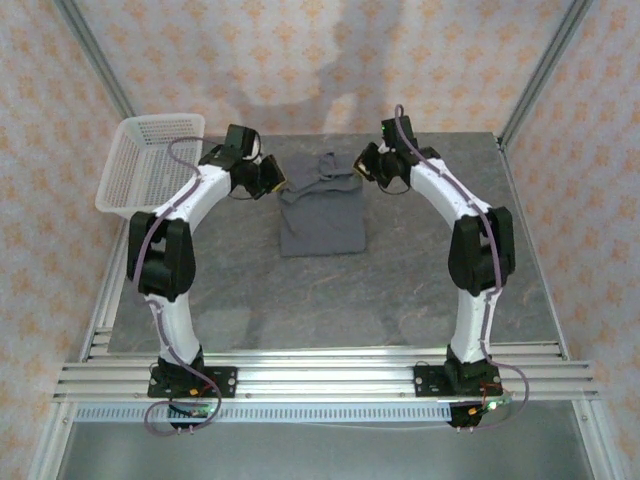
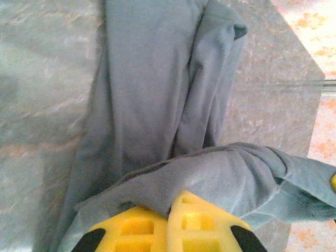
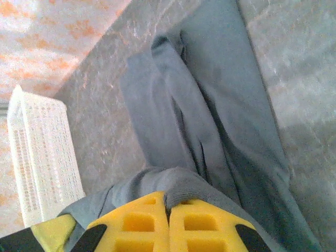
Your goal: Fold the inside-out t-shirt
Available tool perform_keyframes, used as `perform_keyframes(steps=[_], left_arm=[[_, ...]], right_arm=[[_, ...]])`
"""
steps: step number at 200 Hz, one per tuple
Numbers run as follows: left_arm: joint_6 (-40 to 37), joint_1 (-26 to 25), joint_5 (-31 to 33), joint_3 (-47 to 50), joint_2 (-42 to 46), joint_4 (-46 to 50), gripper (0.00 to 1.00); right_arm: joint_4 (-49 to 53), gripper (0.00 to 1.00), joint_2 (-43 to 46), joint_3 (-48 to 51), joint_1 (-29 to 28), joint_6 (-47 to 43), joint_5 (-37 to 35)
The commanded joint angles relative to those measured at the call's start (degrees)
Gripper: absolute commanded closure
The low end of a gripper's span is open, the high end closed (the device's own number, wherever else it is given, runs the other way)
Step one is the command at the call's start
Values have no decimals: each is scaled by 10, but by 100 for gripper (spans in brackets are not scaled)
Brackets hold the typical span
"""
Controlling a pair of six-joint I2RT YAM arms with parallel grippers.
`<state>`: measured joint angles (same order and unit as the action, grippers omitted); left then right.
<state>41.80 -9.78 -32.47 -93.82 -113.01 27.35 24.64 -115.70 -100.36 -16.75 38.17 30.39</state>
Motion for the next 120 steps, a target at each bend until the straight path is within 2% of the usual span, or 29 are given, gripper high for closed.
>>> perform_keyframes(steps=[1, 61, 70, 89, 99, 105, 120], left_arm=[[-22, 2, -11, -74, -46, -9, 100], [-20, 20, -17, -265, -205, 17, 98], [-21, 21, -15, -311, -237, 28, 90], [-14, 34, -1, -426, -308, 66, 80], [5, 45, -1, -466, -330, 62, 70], [16, 52, -3, -484, -334, 56, 64], [27, 65, -9, -520, -326, 56, 55]], right_arm=[[-1, 100, -51, -80, 18, -12, 20], [35, 100, -238, -302, 33, -6, 31], [33, 93, -269, -345, 37, -2, 37], [58, 66, -354, -491, 46, 7, 52], [78, 54, -397, -583, 54, 19, 61], [81, 43, -410, -618, 61, 31, 66], [78, 38, -388, -611, 84, 47, 73]])
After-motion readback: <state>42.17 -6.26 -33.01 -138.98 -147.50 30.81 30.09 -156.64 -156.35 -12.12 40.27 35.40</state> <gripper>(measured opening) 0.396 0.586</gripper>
